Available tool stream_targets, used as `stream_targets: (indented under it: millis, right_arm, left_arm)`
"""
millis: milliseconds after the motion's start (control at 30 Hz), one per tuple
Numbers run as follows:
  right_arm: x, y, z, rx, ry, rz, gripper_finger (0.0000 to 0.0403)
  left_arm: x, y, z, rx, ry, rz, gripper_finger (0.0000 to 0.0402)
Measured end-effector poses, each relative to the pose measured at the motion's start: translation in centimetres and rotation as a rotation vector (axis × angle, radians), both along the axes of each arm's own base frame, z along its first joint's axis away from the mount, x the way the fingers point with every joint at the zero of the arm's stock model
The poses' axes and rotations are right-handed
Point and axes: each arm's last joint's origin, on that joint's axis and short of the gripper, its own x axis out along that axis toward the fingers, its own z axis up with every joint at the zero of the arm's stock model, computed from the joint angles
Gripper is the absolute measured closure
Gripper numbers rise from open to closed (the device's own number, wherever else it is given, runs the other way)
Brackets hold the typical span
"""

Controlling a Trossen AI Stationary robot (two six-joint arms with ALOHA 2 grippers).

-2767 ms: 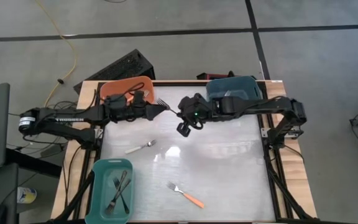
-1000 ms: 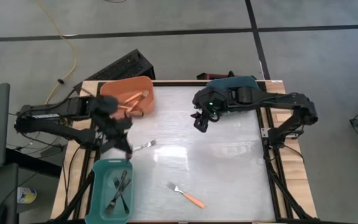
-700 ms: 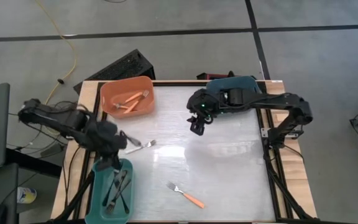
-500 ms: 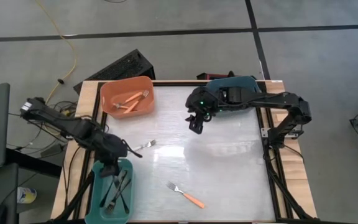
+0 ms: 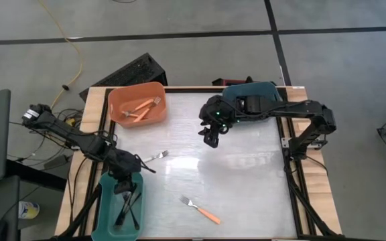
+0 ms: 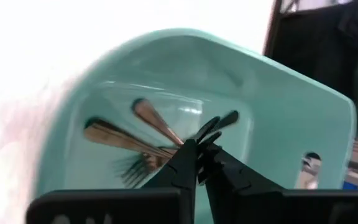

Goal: Sort silverware by color (type)
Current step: Put the black fork into the green bin, then put the white fork into the blue bin

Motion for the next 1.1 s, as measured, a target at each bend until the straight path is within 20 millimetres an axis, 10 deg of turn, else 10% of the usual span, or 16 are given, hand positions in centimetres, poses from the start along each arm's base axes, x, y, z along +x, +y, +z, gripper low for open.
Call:
stream_targets:
  millis: [533,1100]
  right_arm:
    - [0.0,0.2,0.0,0.015,0.001,-0.011,0.0182]
    - [0.0,0.2,0.0,0.014,0.001,-0.011,0.0182]
  left_arm:
    - [0.9,1.3,3.3,-0.138,-0.019,-0.052,0.0243]
    - [1.6,4.5,9.7,0.06,-0.237,0.045,0.0232]
